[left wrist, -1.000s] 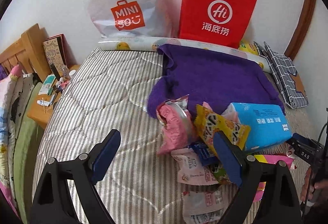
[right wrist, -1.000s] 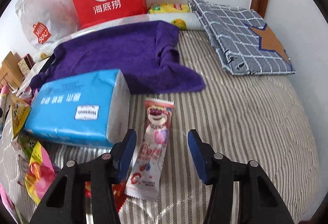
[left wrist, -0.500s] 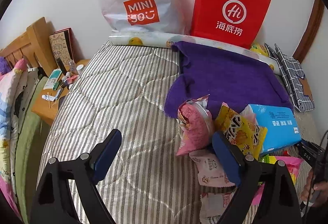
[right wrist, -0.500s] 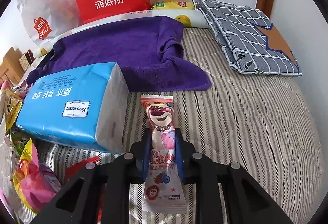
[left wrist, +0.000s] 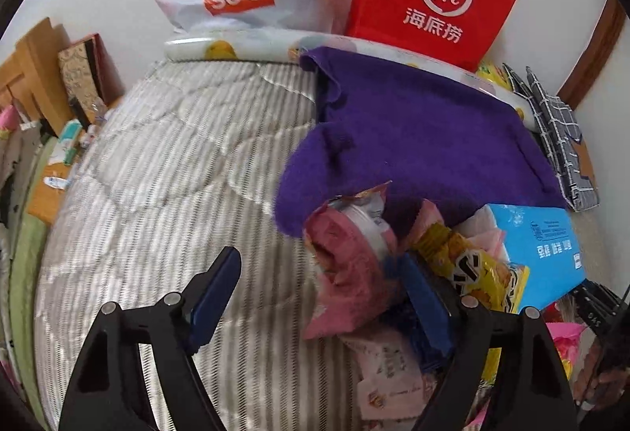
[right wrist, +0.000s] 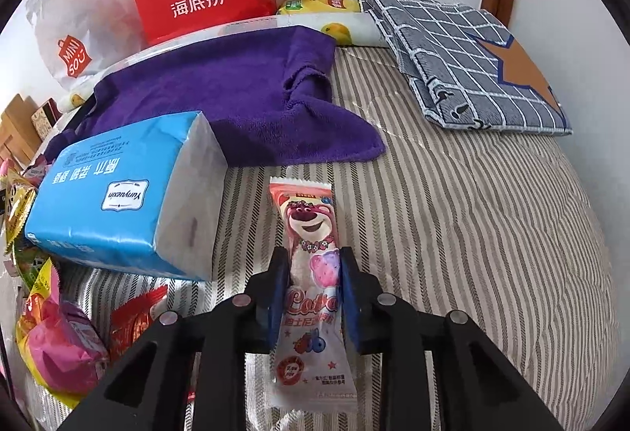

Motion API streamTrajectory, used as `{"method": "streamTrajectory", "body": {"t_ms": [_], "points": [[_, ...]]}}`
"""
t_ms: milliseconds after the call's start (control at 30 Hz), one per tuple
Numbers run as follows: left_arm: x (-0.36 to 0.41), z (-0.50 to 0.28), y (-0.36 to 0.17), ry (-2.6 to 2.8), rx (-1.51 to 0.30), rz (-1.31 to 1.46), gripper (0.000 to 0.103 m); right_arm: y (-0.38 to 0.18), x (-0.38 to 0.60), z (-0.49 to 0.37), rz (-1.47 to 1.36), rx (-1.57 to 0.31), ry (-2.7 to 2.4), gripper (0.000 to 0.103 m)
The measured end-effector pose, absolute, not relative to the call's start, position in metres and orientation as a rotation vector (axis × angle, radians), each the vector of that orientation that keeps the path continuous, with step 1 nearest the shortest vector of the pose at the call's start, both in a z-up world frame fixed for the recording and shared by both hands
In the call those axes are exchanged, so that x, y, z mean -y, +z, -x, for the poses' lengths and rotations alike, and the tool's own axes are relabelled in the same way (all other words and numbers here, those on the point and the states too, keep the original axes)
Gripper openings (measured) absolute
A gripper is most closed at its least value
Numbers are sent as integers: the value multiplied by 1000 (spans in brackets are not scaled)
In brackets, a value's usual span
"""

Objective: Organize snacks
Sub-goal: 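Grasp the pink-silver snack bag with the left tool while the right tool holds the candy bar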

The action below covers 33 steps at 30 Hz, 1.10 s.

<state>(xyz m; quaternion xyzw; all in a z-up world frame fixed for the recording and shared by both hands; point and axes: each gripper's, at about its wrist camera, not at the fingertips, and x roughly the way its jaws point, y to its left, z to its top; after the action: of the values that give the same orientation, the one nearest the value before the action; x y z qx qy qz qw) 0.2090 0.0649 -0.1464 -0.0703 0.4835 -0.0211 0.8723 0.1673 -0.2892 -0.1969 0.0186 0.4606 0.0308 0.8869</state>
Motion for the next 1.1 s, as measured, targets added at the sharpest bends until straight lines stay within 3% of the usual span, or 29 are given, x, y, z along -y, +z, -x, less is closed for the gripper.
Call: {"method": "streamTrajectory", "body": {"t_ms": [67, 200, 367, 1100], "points": [[-62, -213, -150, -50, -1017, 139, 79, -197, 289, -170, -35, -951, 60, 24], [-57, -215, -155, -129, -1048, 186, 42, -196, 291, -169, -44, -949, 56, 21], [-57, -203, -145, -93, -1026, 148, 37, -186, 294, -158, -62, -928, 30, 21], [-39, -93, -60, -151, -901, 92, 37, -95, 248, -80, -77, -768, 85, 21]]}}
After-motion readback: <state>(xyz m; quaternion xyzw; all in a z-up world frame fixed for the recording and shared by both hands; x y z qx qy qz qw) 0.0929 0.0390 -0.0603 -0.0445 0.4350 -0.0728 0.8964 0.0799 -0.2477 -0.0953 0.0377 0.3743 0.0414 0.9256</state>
